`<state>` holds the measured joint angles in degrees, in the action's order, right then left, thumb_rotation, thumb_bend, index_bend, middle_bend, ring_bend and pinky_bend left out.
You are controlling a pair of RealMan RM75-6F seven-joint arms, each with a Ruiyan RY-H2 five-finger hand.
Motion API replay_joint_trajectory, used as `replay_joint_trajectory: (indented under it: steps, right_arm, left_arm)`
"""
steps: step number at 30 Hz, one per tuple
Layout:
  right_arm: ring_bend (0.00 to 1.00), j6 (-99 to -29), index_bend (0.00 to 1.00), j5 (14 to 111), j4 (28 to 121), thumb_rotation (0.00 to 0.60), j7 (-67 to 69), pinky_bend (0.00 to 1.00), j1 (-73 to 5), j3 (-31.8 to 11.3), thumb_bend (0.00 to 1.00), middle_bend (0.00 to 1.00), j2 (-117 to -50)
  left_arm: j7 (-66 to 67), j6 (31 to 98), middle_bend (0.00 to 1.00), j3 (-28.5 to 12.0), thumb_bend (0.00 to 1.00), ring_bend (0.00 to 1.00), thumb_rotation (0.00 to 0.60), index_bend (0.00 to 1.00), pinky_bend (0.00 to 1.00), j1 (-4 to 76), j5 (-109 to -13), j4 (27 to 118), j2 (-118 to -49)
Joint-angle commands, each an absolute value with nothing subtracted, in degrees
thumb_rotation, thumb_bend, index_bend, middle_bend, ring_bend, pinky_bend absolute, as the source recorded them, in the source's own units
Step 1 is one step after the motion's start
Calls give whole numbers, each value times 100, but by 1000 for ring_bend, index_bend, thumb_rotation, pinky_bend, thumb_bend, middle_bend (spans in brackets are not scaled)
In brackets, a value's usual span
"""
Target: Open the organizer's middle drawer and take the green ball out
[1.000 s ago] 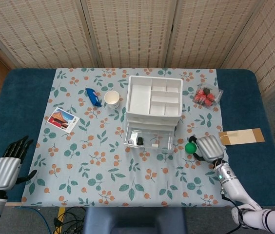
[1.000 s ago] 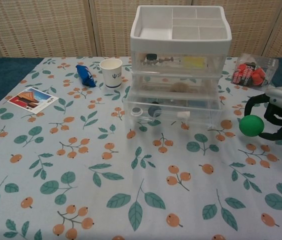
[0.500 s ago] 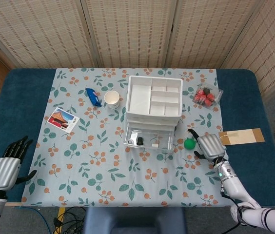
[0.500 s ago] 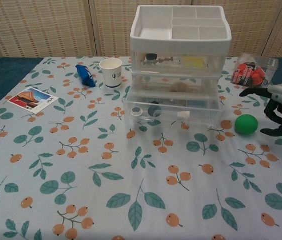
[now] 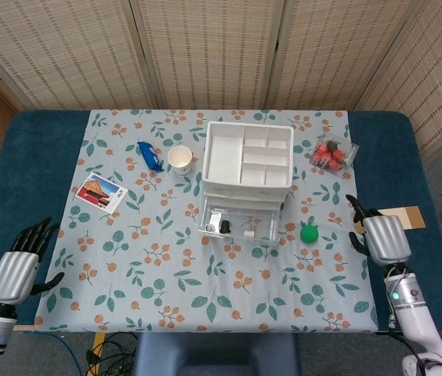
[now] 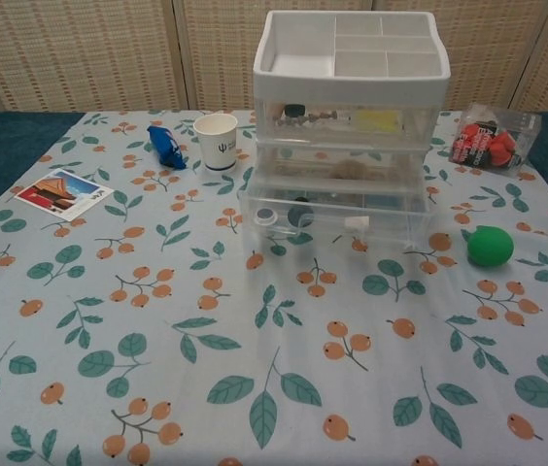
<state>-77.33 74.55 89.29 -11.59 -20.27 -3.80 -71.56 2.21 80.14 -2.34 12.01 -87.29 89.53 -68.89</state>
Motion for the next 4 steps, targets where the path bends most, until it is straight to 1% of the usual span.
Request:
replay_joint_trajectory:
  steps: [1,4]
  right_arm:
    - [115,-8183,87,7551,9325,600,-1116,174,-1625,-317,406,212,-6780]
    - [110,-8486,87,7639,9522,600,-1044,170,-1375,-282,406,207,-6615]
  left_arm:
    - [269,8029,19,-255,204,62,600,52,95,1214,-8729,8989,-6907]
    - [343,8051,19,-271,204,62,600,52,95,1215,-8716,9043,-6937]
